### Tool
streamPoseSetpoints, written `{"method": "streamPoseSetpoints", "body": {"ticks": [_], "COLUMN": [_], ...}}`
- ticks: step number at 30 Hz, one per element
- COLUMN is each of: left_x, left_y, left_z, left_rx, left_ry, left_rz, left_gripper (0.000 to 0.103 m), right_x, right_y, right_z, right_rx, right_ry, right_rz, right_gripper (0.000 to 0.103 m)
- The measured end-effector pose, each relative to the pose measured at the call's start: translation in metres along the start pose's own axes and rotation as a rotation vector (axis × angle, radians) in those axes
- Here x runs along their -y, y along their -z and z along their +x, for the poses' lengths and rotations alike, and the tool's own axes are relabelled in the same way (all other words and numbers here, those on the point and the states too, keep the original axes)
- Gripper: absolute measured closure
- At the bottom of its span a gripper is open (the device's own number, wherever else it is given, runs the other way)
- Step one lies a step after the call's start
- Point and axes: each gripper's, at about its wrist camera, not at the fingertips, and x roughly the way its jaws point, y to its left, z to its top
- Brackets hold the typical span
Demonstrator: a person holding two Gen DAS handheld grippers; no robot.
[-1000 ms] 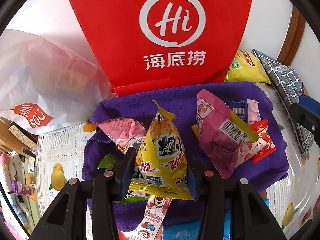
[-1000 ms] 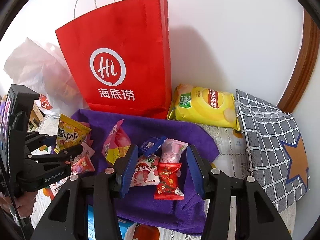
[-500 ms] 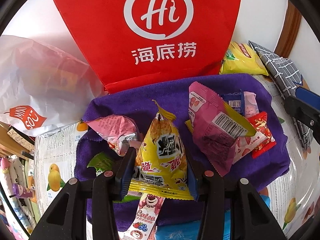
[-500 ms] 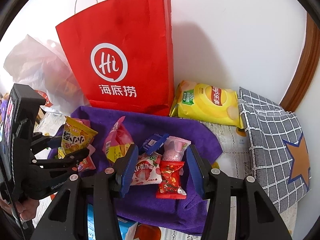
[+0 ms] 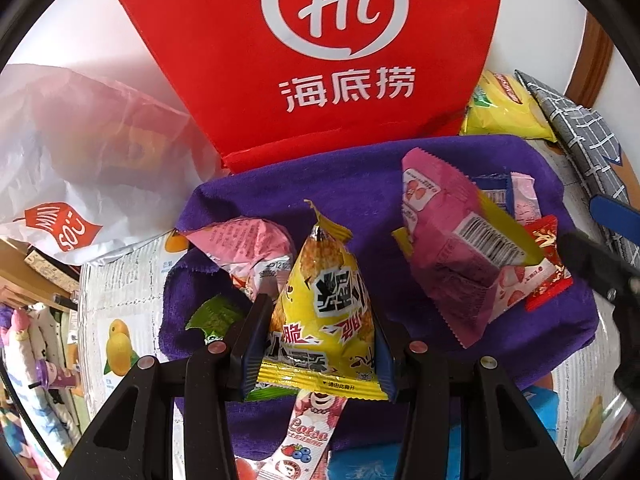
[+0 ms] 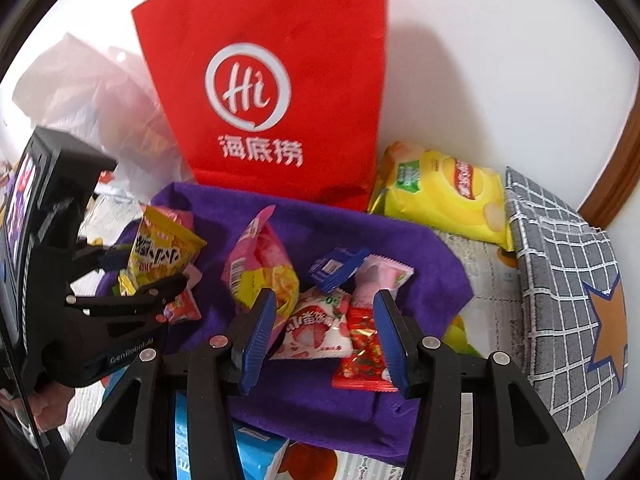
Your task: Organize snacks
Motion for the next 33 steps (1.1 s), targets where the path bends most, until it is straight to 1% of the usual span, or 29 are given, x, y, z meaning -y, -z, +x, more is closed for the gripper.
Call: {"method": "streamPoseSetpoints", "body": {"ticks": [5,7,10,15,17,19,22,27,33], "left_x": [-0.007,-0.010,-0.014,-0.017,-0.020,-0.024,-0.028,-0.029,-0.032], "left_y": [-0.002,-0.003,-0.003,-0.003,-0.003,-0.003,-0.003,-0.004,-0.004], "left_z": [-0.001,-0.003,-0.007,-0.016,-0.020,-0.026,-0.036,-0.041,-0.049], "left_rx": [0.000,0.008,0.022,0.032,0.039,0.059,0.084,0.087,0.097], "left_ry": [0.005,0.014,0.024,0.046,0.052,0.064,0.082,0.091,0.110], "left_rz": [-0.022,-0.030,-0.041,-0.054,-0.063,-0.075,-0.084,-0.095,-0.113], "left_gripper": [0.057,0.049,0.044,0.038,0.037,0.032,0.029,0.028,0.028], "right_x": [-0.007,-0.008,-0.007,-0.004,0.001,0.005,0.008,0.008,0.009], "right_y": [0.002,0.003,0.004,0.007,0.008,0.010,0.011,0.010,0.007], "right_z": [0.010,0.012,0.014,0.016,0.016,0.017,0.017,0.015,0.004], "right_rx": [-0.029,-0.034,-0.037,-0.038,-0.037,-0.042,-0.041,-0.039,-0.008], "right_ry": [0.006,0.007,0.006,0.029,0.035,0.041,0.052,0.064,0.076], "right_rz": [-0.019,-0.019,-0.017,-0.016,0.007,0.021,0.030,0.023,0.040], "right_gripper": [0.053,0.056,0.061,0.064,0.066,0.071,0.071,0.071,0.071]}}
